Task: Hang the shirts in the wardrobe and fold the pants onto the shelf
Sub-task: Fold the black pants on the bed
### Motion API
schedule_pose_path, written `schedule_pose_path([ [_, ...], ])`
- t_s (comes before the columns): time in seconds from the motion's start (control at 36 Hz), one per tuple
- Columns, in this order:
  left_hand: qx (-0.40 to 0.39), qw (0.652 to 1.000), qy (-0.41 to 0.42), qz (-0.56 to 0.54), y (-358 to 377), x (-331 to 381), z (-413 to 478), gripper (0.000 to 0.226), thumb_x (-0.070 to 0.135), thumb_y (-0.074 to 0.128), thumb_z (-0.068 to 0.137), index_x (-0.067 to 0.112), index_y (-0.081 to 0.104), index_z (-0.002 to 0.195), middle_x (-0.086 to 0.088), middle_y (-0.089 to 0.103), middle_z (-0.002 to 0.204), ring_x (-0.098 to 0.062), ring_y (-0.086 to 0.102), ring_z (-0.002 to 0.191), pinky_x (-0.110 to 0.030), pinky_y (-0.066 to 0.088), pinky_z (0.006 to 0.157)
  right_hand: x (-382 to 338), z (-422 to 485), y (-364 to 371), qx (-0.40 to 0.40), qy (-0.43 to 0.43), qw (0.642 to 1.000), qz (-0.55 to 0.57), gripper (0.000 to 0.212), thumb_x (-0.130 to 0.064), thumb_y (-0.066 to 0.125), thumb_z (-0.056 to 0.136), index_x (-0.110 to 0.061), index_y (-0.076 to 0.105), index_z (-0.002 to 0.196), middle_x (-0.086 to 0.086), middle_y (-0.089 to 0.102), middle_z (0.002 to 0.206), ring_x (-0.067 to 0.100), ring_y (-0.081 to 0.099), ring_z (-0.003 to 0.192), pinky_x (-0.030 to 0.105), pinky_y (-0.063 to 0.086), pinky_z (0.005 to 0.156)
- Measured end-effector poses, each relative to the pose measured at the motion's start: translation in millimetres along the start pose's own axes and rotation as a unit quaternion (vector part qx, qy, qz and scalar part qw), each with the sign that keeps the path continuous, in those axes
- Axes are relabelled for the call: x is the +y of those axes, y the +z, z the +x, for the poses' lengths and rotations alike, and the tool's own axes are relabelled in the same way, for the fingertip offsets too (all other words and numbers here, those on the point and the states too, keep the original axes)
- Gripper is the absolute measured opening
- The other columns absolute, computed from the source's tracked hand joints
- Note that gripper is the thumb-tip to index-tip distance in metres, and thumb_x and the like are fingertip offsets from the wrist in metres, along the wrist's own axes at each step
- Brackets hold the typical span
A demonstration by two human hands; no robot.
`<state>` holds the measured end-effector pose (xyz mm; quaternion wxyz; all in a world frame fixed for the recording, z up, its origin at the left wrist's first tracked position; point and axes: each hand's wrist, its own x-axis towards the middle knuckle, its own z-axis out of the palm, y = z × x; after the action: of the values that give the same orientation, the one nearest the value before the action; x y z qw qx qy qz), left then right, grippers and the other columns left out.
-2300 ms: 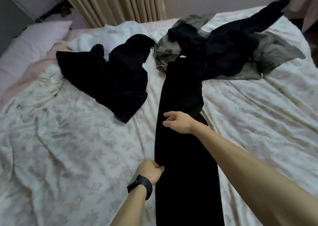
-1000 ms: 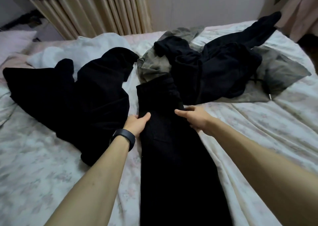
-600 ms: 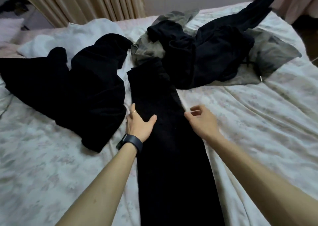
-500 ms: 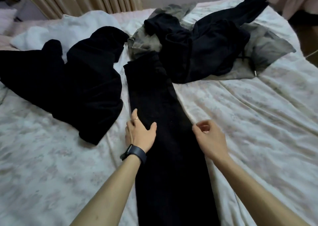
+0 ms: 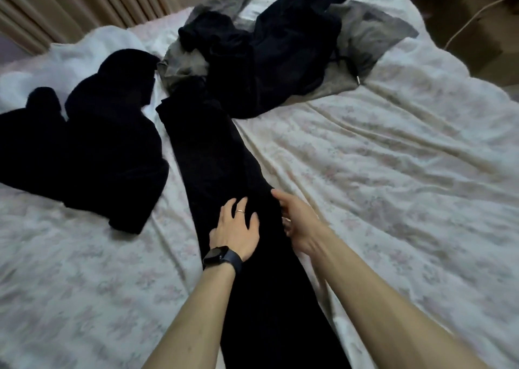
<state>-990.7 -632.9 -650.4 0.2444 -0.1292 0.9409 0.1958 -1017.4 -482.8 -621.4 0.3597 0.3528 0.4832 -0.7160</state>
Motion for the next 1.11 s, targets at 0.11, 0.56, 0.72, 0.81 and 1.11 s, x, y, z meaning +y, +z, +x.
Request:
schedule_pose_path([
  [0.11, -0.014, 0.999, 0.007, 0.03, -1, 7, 3, 0.059, 0.054, 0.034, 0.101, 0.034, 0.022, 0.156, 0.008, 0.014, 0.163, -0.018, 0.026, 0.148, -0.049, 0.04, 0.107, -21, 13, 5, 0.013, -0.031, 0.999, -0.013, 0.028, -0.03, 0.069, 0.094, -0.014, 0.07, 0.071, -0.004, 0.06, 0.05, 0.007, 0.051, 0.033, 0.016, 0.034, 0.035],
  [0.56, 0.076, 0.988, -0.017, 0.135, 16, 4, 9, 0.057, 0.058, 0.022, 0.102, 0.04, 0.019, 0.156, -0.006, 0.023, 0.158, -0.024, 0.033, 0.144, -0.052, 0.016, 0.119, -8, 44, -20, 0.261, -0.267, 0.92, -0.122, 0.013, -0.02, 0.067, 0.092, -0.02, 0.06, 0.08, -0.011, 0.071, 0.083, 0.008, 0.067, 0.081, 0.021, 0.051, 0.072],
  [0.72, 0.111, 0.988, 0.015, 0.107, 36, -36, -5, 0.058, 0.057, 0.008, 0.101, 0.046, -0.007, 0.156, 0.007, -0.005, 0.168, -0.015, -0.014, 0.153, -0.045, -0.003, 0.125, -1, 42, -26, 0.193, -0.297, 0.891, -0.283, 0.024, -0.047, 0.066, 0.085, -0.034, 0.049, 0.096, -0.016, 0.062, 0.094, 0.001, 0.06, 0.084, 0.019, 0.043, 0.066],
  [0.81, 0.116, 0.987, 0.007, 0.107, 45, -50, -26, 0.059, 0.054, 0.008, 0.102, 0.041, -0.004, 0.157, 0.008, -0.007, 0.168, -0.012, -0.013, 0.153, -0.044, 0.001, 0.124, 28, 21, -45, 0.177, -0.317, 0.836, -0.411, 0.042, -0.043, 0.07, 0.084, -0.033, 0.048, 0.118, -0.016, 0.058, 0.109, 0.005, 0.06, 0.099, 0.025, 0.05, 0.079],
  [1.11, 0.111, 0.984, -0.089, -0.104, 108, -46, -210, 0.051, 0.033, 0.049, 0.102, 0.024, 0.037, 0.151, 0.003, 0.028, 0.158, -0.02, 0.045, 0.134, -0.038, 0.049, 0.102, 194, -117, -110, 0.157, -0.218, 0.813, -0.517, 0.038, -0.037, 0.067, 0.092, -0.028, 0.044, 0.121, -0.014, 0.059, 0.108, 0.012, 0.062, 0.103, 0.03, 0.049, 0.082],
])
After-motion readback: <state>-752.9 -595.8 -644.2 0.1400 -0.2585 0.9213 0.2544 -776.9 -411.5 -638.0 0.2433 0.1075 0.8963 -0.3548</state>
